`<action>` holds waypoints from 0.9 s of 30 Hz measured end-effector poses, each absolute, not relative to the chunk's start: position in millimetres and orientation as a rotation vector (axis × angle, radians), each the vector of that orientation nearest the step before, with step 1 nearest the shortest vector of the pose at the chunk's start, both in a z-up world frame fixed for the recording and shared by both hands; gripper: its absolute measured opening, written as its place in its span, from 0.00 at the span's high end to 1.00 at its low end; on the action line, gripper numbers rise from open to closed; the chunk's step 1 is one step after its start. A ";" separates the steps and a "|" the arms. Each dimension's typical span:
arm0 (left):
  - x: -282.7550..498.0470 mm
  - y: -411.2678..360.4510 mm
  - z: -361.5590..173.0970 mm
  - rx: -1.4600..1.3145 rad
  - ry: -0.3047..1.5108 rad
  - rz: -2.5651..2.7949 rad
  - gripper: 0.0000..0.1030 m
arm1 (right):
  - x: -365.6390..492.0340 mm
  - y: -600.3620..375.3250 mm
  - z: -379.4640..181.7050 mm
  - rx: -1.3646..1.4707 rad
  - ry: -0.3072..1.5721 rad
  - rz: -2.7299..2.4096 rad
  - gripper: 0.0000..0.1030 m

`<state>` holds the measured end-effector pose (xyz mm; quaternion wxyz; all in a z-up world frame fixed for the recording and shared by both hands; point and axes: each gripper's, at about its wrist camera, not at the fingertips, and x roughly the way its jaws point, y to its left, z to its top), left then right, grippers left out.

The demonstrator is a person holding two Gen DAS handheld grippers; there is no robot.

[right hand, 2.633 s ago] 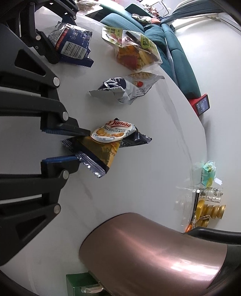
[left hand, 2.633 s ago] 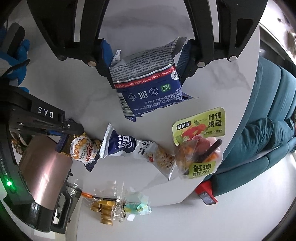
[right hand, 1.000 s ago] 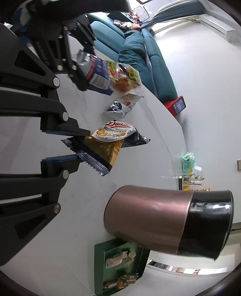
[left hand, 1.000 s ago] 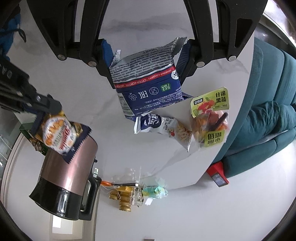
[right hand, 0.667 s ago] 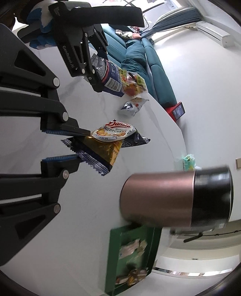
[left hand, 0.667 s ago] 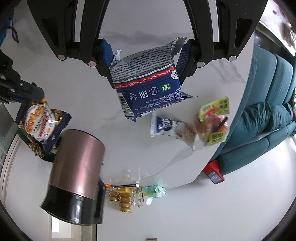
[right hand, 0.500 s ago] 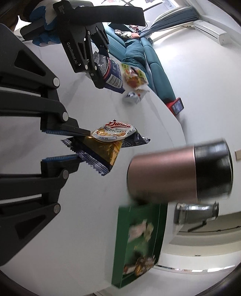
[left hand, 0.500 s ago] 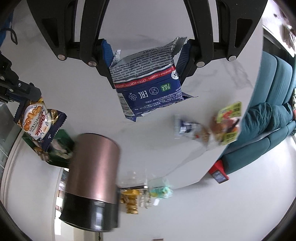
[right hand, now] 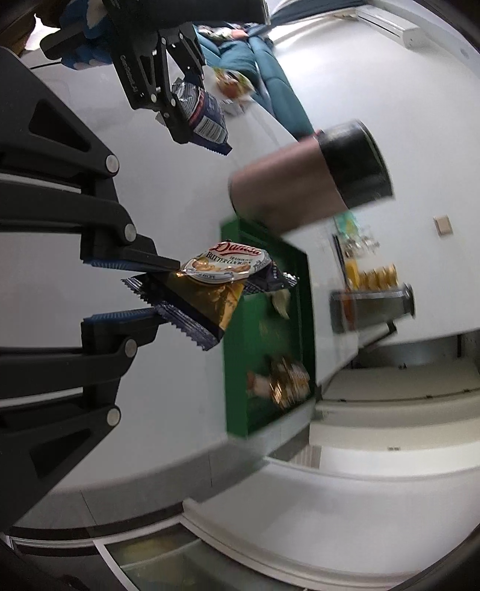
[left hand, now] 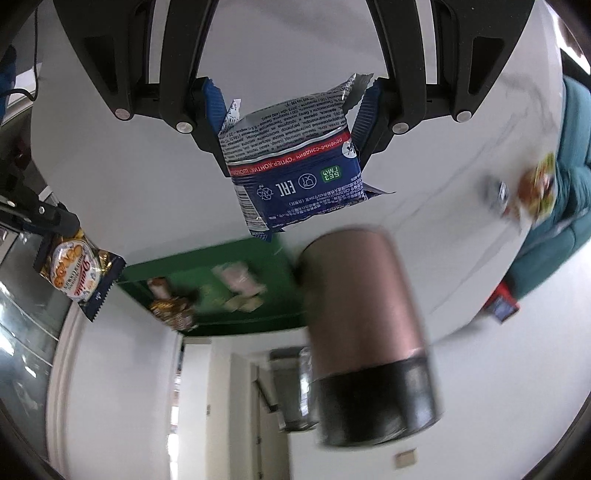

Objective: Organize snacks
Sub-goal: 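Carry the bread packet with left tool while right tool carries the Danisa pack to the tray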

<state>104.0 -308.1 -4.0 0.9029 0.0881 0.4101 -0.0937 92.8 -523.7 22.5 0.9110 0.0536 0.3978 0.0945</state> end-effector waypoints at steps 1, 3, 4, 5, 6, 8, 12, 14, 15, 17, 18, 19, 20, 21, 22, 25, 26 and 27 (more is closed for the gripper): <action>107.8 -316.8 -0.1 0.190 0.837 -0.199 0.48 | 96.5 -531.6 24.1 0.110 0.813 0.188 1.00; 117.6 -333.7 6.5 0.204 0.815 -0.208 0.48 | 105.8 -547.1 28.9 0.112 0.793 0.177 1.00; 124.3 -342.5 10.4 0.210 0.804 -0.208 0.48 | 110.6 -551.0 30.6 0.114 0.784 0.176 1.00; 131.4 -350.1 14.3 0.213 0.794 -0.207 0.48 | 116.5 -556.5 33.5 0.114 0.772 0.176 1.00; 138.5 -356.7 17.9 0.215 0.783 -0.204 0.48 | 122.1 -560.0 36.1 0.112 0.762 0.176 1.00; 151.2 -365.2 23.2 0.217 0.765 -0.195 0.48 | 136.0 -568.5 41.8 0.105 0.741 0.179 1.00; 175.0 -381.3 33.0 0.218 0.734 -0.174 0.48 | 159.6 -578.8 51.2 0.084 0.707 0.194 1.00; 187.0 -387.9 36.8 0.218 0.722 -0.166 0.48 | 171.9 -582.8 53.5 0.078 0.691 0.199 1.00; 192.1 -390.3 38.5 0.218 0.717 -0.165 0.48 | 178.2 -584.5 54.7 0.078 0.685 0.201 1.00; 203.8 -396.2 40.3 0.217 0.709 -0.161 0.48 | 189.7 -586.3 55.5 0.078 0.676 0.204 1.00; 207.9 -397.4 40.1 0.214 0.708 -0.161 0.48 | 194.7 -587.3 55.5 0.078 0.672 0.204 1.00; 212.5 -399.6 39.5 0.212 0.708 -0.160 0.48 | 199.4 -588.2 55.3 0.079 0.671 0.205 1.00; 215.1 -401.6 38.3 0.210 0.708 -0.159 0.48 | 204.0 -587.6 53.9 0.078 0.671 0.205 1.00; 221.2 -404.2 35.5 0.209 0.713 -0.159 0.48 | 209.4 -587.8 51.7 0.077 0.675 0.205 1.00; 225.3 -406.2 32.6 0.208 0.718 -0.159 0.48 | 215.3 -587.6 47.9 0.077 0.681 0.205 1.00; 236.2 -410.9 22.0 0.205 0.738 -0.162 0.48 | 229.7 -585.2 36.3 0.074 0.706 0.206 1.00; 238.6 -412.4 18.1 0.205 0.743 -0.162 0.48 | 233.0 -584.6 32.0 0.073 0.714 0.206 1.00; 244.1 -414.5 13.5 0.208 0.749 -0.162 0.48 | 237.0 -584.0 27.2 0.073 0.724 0.204 1.00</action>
